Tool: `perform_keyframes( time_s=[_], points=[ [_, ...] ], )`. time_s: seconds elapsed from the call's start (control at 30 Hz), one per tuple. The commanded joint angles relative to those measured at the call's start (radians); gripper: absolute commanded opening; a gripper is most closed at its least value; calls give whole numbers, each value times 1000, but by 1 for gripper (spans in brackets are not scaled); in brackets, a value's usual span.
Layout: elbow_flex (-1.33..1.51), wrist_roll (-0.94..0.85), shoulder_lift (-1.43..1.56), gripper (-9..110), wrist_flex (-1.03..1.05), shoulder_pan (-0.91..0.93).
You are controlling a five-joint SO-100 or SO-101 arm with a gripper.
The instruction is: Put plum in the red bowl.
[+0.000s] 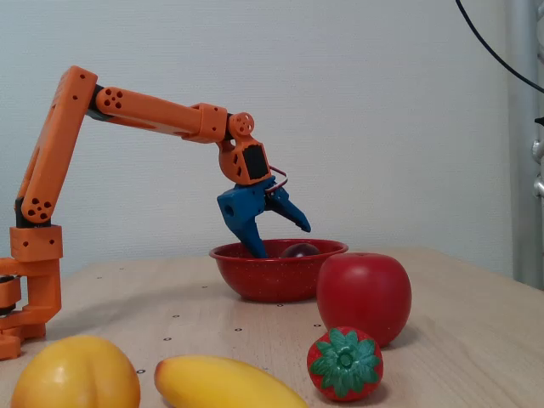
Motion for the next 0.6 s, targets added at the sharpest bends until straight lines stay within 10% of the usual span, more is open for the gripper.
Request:
perform_keyframes(
  time_s=[0.0,0.33,0.57],
  points=[
    [-109,0,101,39,18,-58],
    [-83,-61,336,2,101,-172],
    [80,-140,578,0,37,-299]
  ],
)
